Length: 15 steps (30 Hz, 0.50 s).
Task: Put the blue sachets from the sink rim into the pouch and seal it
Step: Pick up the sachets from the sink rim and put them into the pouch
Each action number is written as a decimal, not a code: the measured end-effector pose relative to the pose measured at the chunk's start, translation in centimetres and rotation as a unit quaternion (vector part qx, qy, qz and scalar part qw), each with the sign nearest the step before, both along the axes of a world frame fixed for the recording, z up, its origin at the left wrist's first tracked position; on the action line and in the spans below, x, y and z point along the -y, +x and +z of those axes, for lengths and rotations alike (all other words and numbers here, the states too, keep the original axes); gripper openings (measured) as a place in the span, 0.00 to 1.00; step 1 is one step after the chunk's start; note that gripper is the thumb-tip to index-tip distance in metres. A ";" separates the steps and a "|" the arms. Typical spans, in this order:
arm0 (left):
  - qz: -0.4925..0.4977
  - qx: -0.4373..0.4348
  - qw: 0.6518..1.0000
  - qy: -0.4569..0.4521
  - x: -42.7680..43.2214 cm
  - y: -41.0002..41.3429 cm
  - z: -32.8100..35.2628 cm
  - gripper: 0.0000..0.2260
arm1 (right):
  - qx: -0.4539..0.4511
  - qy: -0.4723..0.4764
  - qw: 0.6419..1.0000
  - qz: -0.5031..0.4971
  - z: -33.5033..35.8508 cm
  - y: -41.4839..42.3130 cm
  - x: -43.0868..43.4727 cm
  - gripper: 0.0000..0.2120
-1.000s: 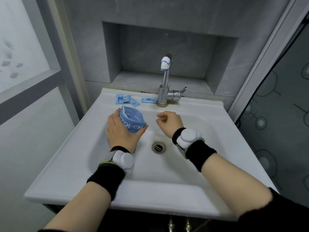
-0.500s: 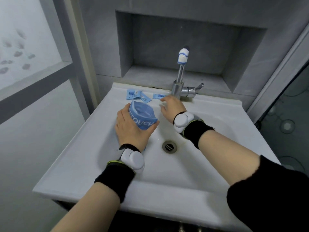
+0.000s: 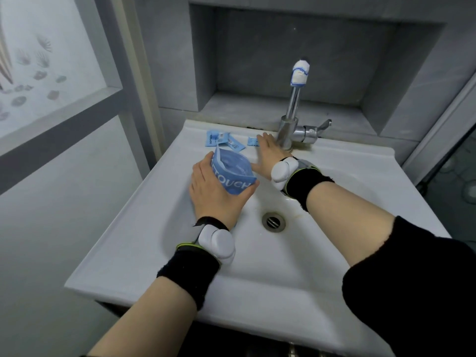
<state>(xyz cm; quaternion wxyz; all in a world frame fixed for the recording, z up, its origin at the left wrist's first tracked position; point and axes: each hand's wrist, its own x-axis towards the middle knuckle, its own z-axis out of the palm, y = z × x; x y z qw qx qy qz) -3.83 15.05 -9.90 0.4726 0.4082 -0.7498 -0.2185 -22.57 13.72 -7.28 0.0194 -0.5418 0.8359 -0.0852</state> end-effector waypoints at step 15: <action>-0.008 0.006 1.000 0.003 0.0 -0.1 0.0 0.44 | -0.162 0.031 0.986 0.006 0.0 -0.3 0.2 0.23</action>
